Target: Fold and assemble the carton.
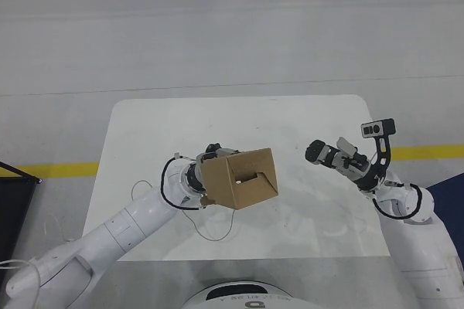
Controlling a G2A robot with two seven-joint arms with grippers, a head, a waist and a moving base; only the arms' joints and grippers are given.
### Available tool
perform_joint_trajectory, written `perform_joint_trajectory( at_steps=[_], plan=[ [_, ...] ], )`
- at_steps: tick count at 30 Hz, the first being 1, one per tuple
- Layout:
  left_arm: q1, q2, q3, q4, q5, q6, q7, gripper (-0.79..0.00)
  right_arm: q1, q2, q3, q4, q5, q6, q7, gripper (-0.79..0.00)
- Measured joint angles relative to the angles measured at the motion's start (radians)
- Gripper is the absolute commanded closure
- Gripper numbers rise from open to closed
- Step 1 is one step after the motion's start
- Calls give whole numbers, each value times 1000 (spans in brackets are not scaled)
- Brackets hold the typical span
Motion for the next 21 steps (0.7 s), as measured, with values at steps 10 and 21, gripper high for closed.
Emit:
perform_joint_trajectory(
  at_steps=[10, 21],
  plan=[
    [0, 0, 0, 0, 0, 0, 0, 0, 0, 0, 0, 0, 0, 0, 0, -785],
    [2, 1, -4, 3, 7, -6, 7, 0, 0, 0, 0, 0, 0, 0, 0, -785]
  ],
)
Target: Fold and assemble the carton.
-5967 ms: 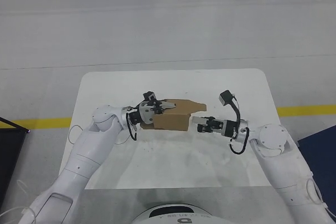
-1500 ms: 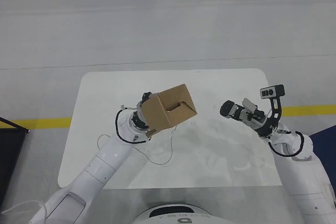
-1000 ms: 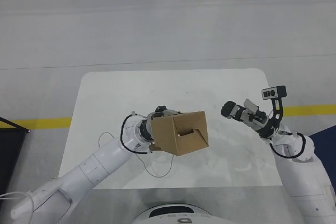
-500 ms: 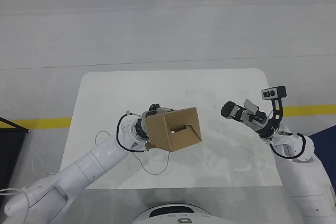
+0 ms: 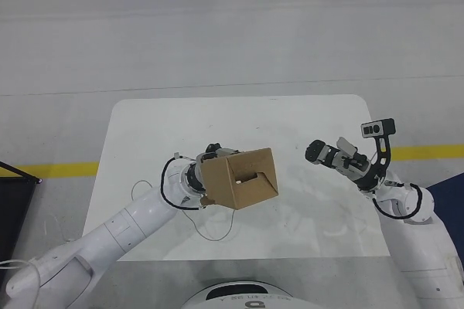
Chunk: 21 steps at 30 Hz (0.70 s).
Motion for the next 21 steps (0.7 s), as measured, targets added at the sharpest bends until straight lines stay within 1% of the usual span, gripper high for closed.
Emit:
perform_joint_trajectory(
  at_steps=[2, 3, 5, 8, 10, 11, 12, 14, 15, 18, 20, 21],
  plan=[
    [-10, 5, -18, 18, 70, -45, 73, 0, 0, 0, 0, 0, 0, 0, 0, -785],
    [-16, 7, -30, 23, 131, -70, 132, 0, 0, 0, 0, 0, 0, 0, 0, -785],
    [-20, 13, -53, 39, 204, -86, 199, 0, 0, 0, 0, 0, 0, 0, 0, -785],
    [-51, 33, -94, 75, 367, -81, 292, 0, 0, 0, 0, 0, 0, 0, 0, -785],
    [-82, 56, -122, 76, 529, -48, 374, 0, 0, 0, 0, 0, 0, 0, 0, -785],
    [-99, 68, -131, 63, 610, -19, 415, 0, 0, 0, 0, 0, 0, 0, 0, -785],
    [-122, 84, -140, 30, 732, 31, 466, 0, 0, 0, 0, 0, 0, 0, 0, -785],
    [-148, 108, -155, -36, 902, 119, 505, 0, 0, 0, 0, 0, 0, 0, 0, -785],
    [-168, 124, -160, -87, 1011, 183, 523, 0, 0, 0, 0, 0, 0, 0, 0, -785],
    [-218, 159, -151, -227, 1264, 348, 517, 0, 0, 0, 0, 0, 0, 0, 0, -785],
    [-249, 175, -131, -298, 1404, 421, 496, 0, 0, 0, 0, 0, 0, 0, 0, -785],
    [-273, 183, -105, -339, 1504, 457, 479, 0, 0, 0, 0, 0, 0, 0, 0, -785]
  ],
)
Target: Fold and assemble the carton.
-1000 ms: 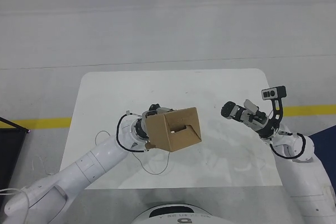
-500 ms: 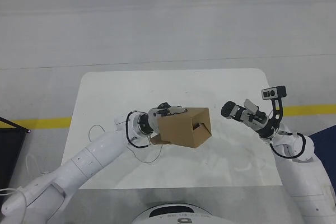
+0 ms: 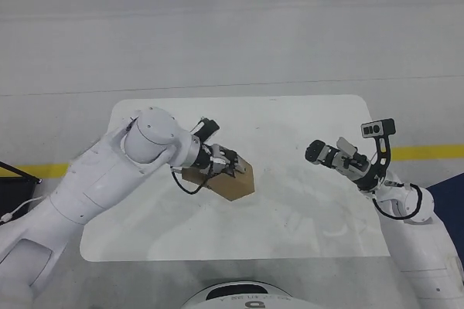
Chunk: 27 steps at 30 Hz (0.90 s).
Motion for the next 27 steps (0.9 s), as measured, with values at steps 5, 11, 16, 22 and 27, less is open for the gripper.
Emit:
perform_joint_trajectory(
  at_steps=[5, 11, 16, 22, 27],
  plan=[
    [-94, 9, 162, -72, 399, 17, -18, 0, 0, 0, 0, 0, 0, 0, 0, -785],
    [-140, -46, 332, -41, 705, -135, 0, 0, 0, 0, 0, 0, 0, 0, 0, -785],
    [-136, -115, 331, 84, 603, -287, 25, -785, 0, 0, 0, 0, 0, 0, 0, -785],
    [-169, -172, 339, 170, 593, -286, -20, -785, 0, 0, 0, 0, 0, 0, 0, -785],
    [-192, -182, 311, 152, 604, -236, -60, -785, 0, 0, 0, 0, 0, 0, 0, -785]
  ],
)
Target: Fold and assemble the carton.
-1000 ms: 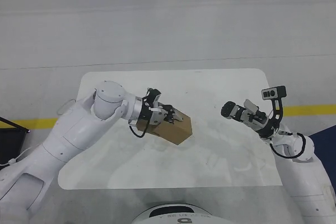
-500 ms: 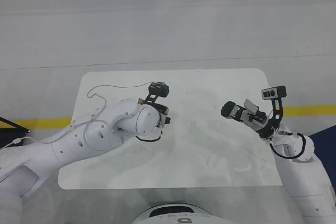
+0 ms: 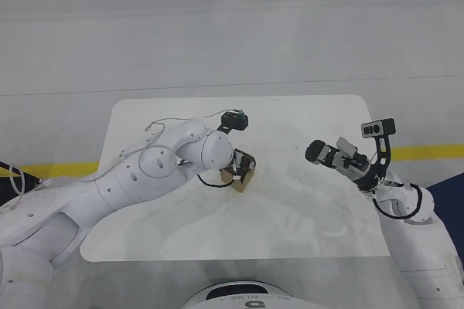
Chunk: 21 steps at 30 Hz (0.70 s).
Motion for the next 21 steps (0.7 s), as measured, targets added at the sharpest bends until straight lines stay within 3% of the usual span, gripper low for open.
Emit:
perform_joint_trajectory(
  at_steps=[4, 8, 11, 16, 21],
  plan=[
    [4, 34, -123, -95, -28, 35, 39, -785, 0, 0, 0, 0, 0, 0, 0, -785],
    [74, 103, -253, -230, 5, 91, 15, -785, 0, 0, 0, 0, 0, 0, 0, -785],
    [190, 169, -359, -336, 44, 113, -11, -785, 0, 0, 0, 0, -1, 1, -1, -785],
    [481, 274, -500, -448, 125, 69, -38, -785, 34, -3, -43, 19, -167, 28, -76, -785],
    [749, 331, -566, -473, 148, -19, 16, -785, 102, -16, -138, 72, -285, 33, -144, -785]
  ],
)
